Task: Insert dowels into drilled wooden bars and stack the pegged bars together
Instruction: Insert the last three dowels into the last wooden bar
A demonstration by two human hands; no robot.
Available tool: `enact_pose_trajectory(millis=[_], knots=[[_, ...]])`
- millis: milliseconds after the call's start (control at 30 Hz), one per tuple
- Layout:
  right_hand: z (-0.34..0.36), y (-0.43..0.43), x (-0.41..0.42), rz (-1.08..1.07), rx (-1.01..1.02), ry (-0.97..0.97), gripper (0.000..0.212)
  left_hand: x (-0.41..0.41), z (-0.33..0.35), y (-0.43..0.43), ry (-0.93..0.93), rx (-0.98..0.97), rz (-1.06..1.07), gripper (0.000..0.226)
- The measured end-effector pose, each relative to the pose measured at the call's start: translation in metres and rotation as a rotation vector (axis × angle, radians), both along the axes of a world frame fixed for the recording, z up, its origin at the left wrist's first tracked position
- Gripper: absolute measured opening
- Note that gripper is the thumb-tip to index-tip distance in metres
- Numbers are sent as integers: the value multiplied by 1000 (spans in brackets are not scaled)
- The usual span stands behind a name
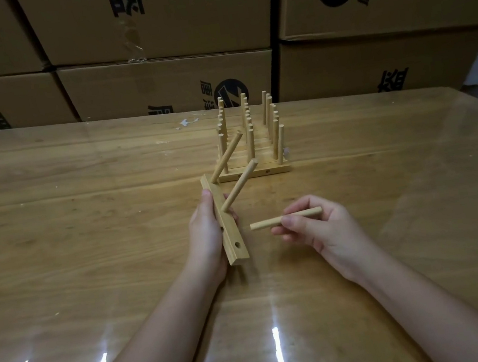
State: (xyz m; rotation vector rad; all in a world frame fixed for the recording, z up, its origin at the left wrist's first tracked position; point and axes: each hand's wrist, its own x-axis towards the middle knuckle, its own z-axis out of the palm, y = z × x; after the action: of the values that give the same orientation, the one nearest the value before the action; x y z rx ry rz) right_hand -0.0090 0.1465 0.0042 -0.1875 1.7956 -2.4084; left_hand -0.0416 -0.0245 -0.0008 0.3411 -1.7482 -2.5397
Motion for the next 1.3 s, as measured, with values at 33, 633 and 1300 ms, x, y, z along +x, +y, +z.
enact_pose_trajectory(millis=[33,633,1300], knots=[[0,-2,2,20,35,4,15,0,0,0,5,2,3,41],[1,-9,18,129,813,379,20,0,0,-2,21,-55,-24,39],[13,-24,30,-193,1346,1024,27,-3,-4,2,78,-139,92,34]])
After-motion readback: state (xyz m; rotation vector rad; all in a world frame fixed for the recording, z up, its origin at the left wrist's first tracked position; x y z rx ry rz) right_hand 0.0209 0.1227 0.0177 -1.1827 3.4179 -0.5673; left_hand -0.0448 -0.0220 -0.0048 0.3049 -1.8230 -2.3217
